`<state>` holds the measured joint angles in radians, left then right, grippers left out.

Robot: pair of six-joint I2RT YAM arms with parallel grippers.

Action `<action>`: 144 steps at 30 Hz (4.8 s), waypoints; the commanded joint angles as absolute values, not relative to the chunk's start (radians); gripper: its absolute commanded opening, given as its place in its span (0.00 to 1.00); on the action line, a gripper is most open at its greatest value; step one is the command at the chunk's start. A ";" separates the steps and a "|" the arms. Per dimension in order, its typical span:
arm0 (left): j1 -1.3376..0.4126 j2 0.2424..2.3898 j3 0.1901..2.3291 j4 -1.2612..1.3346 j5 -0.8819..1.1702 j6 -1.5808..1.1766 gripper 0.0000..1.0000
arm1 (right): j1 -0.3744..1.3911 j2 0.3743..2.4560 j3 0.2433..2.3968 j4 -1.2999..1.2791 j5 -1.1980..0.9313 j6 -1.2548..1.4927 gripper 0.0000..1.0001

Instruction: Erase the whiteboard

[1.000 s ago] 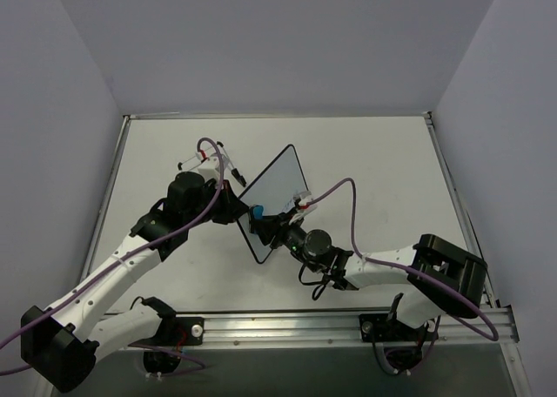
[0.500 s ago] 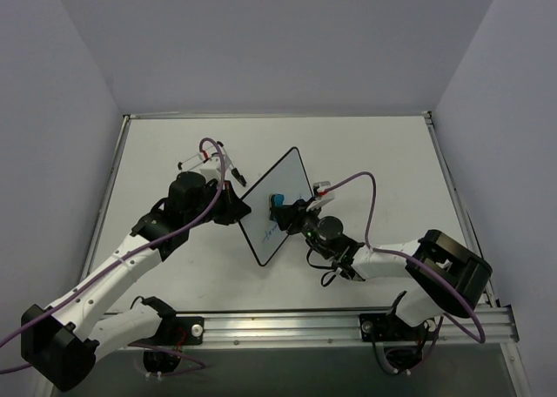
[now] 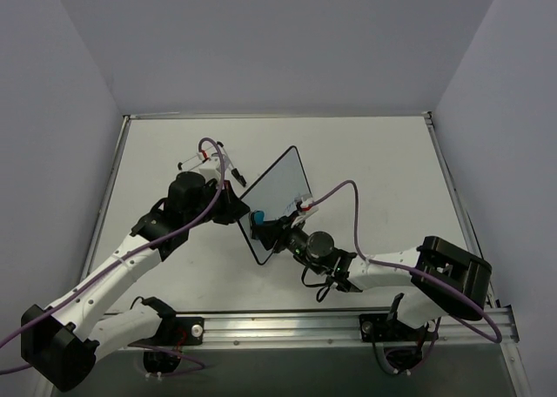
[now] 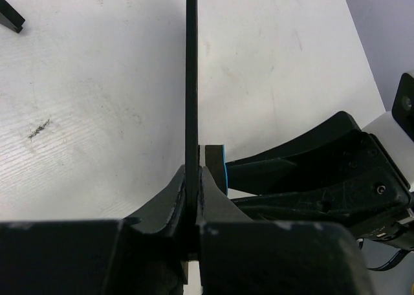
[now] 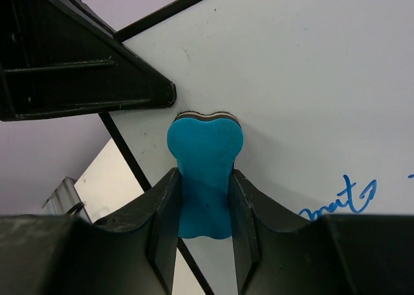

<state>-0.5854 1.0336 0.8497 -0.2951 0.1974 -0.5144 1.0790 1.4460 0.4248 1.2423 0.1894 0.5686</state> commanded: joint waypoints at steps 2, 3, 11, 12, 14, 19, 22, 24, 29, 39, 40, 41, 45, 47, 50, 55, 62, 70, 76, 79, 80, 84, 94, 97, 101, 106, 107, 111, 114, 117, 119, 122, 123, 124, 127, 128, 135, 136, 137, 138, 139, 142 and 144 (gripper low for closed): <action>-0.614 1.049 0.874 -0.245 0.336 -0.581 0.02 | 1.109 1.448 0.394 1.235 0.141 0.601 0.00; -0.614 1.051 0.873 -0.244 0.336 -0.581 0.02 | 1.111 1.451 0.379 1.235 0.155 0.606 0.00; -0.614 1.040 0.865 -0.238 0.339 -0.586 0.02 | 1.020 1.505 0.313 1.284 0.150 0.641 0.00; -0.615 1.037 0.864 -0.239 0.337 -0.586 0.02 | 1.009 1.520 0.307 1.295 0.146 0.647 0.00; -0.615 1.031 0.858 -0.239 0.336 -0.589 0.02 | 0.980 1.537 0.292 1.321 0.137 0.666 0.00; -0.614 1.025 0.845 -0.232 0.339 -0.592 0.02 | 0.913 1.612 0.279 1.383 0.132 0.698 0.00; -0.614 1.029 0.838 -0.221 0.341 -0.597 0.02 | 0.879 1.657 0.291 1.442 0.100 0.718 0.00; -0.614 1.035 0.835 -0.212 0.347 -0.600 0.02 | 0.864 1.672 0.331 1.433 0.080 0.712 0.00; -0.615 1.037 0.831 -0.210 0.354 -0.600 0.02 | 0.851 1.646 0.396 1.375 0.072 0.690 0.00; -0.614 1.038 0.830 -0.210 0.344 -0.601 0.02 | 0.979 1.580 0.407 1.440 0.107 0.696 0.00; -0.614 1.042 0.828 -0.206 0.342 -0.604 0.02 | 1.017 1.574 0.405 1.442 0.129 0.696 0.00; -0.614 1.043 0.825 -0.201 0.344 -0.609 0.02 | 1.037 1.563 0.403 1.445 0.184 0.704 0.00; -0.614 1.055 0.830 -0.192 0.342 -0.621 0.02 | 1.084 1.557 0.379 1.483 0.302 0.788 0.00; -0.614 1.058 0.831 -0.187 0.342 -0.623 0.02 | 1.083 1.552 0.386 1.474 0.325 0.807 0.00; -0.614 1.061 0.831 -0.187 0.345 -0.623 0.02 | 1.089 1.531 0.420 1.412 0.340 0.796 0.00; -0.615 1.063 0.827 -0.178 0.350 -0.629 0.02 | 1.089 1.487 0.459 1.333 0.393 0.766 0.00; -0.615 1.057 0.821 -0.173 0.356 -0.632 0.02 | 0.987 1.488 0.465 1.305 0.354 0.765 0.00; -0.614 1.046 0.825 -0.193 0.356 -0.621 0.02 | 0.836 1.566 0.405 1.335 0.259 0.830 0.00; -0.614 1.046 0.828 -0.204 0.348 -0.612 0.02 | 0.805 1.551 0.348 1.290 0.204 0.871 0.00; -0.614 1.055 0.830 -0.193 0.351 -0.612 0.02 | 0.804 1.516 0.333 1.261 0.184 0.871 0.00; -0.614 1.063 0.830 -0.190 0.354 -0.612 0.02 | 0.804 1.508 0.334 1.244 0.170 0.864 0.00; -0.615 1.080 0.838 -0.175 0.365 -0.615 0.02 | 0.854 1.465 0.350 1.220 0.144 0.824 0.00; -0.614 1.091 0.850 -0.164 0.373 -0.623 0.02 | 0.884 1.416 0.331 1.235 0.164 0.779 0.00; -0.615 1.077 0.850 -0.173 0.371 -0.623 0.02 | 0.839 1.423 0.273 1.264 0.170 0.805 0.00; -0.614 1.069 0.850 -0.186 0.362 -0.618 0.02 | 0.785 1.425 0.207 1.279 0.172 0.836 0.00; -0.615 1.074 0.845 -0.178 0.364 -0.620 0.02 | 0.785 1.411 0.193 1.255 0.195 0.825 0.00; -0.614 1.075 0.845 -0.178 0.365 -0.620 0.02 | 0.784 1.407 0.196 1.250 0.198 0.821 0.00; -0.614 1.080 0.844 -0.172 0.365 -0.620 0.02 | 0.782 1.375 0.233 1.230 0.178 0.784 0.00; -0.614 1.085 0.844 -0.169 0.370 -0.620 0.02 | 0.781 1.362 0.278 1.227 0.146 0.758 0.00; -0.614 1.088 0.842 -0.167 0.377 -0.620 0.02 | 0.776 1.359 0.322 1.215 0.129 0.747 0.00; -0.614 1.086 0.841 -0.167 0.379 -0.620 0.02 | 0.764 1.362 0.354 1.194 0.130 0.738 0.00; -0.614 1.078 0.839 -0.170 0.376 -0.620 0.02 | 0.730 1.385 0.379 1.178 0.127 0.738 0.00; -0.614 1.077 0.839 -0.172 0.374 -0.620 0.02 | 0.718 1.405 0.379 1.183 0.112 0.744 0.00; -0.614 1.074 0.839 -0.172 0.373 -0.618 0.02 | 0.704 1.416 0.380 1.195 0.101 0.747 0.00; -0.614 1.072 0.836 -0.173 0.373 -0.618 0.02 | 0.640 1.454 0.358 1.233 0.054 0.782 0.00; -0.614 1.072 0.836 -0.175 0.373 -0.617 0.02 | 0.603 1.462 0.345 1.244 0.043 0.794 0.00; -0.614 1.077 0.838 -0.170 0.367 -0.614 0.02 | 0.482 1.476 0.284 1.197 0.009 0.857 0.00; -0.614 1.078 0.838 -0.170 0.373 -0.614 0.02 | 0.471 1.474 0.284 1.189 0.011 0.856 0.00; -0.614 1.078 0.838 -0.169 0.373 -0.614 0.02 | 0.462 1.474 0.285 1.181 0.009 0.854 0.00; -0.614 1.080 0.838 -0.170 0.374 -0.614 0.02 | 0.447 1.476 0.288 1.174 -0.024 0.850 0.00; -0.614 1.080 0.838 -0.167 0.376 -0.614 0.02 | 0.440 1.480 0.302 1.173 -0.037 0.844 0.00; -0.615 1.077 0.836 -0.172 0.374 -0.612 0.02 | 0.437 1.502 0.336 1.164 -0.095 0.819 0.00; -0.614 1.075 0.836 -0.173 0.371 -0.612 0.02 | 0.439 1.525 0.344 1.195 -0.144 0.813 0.00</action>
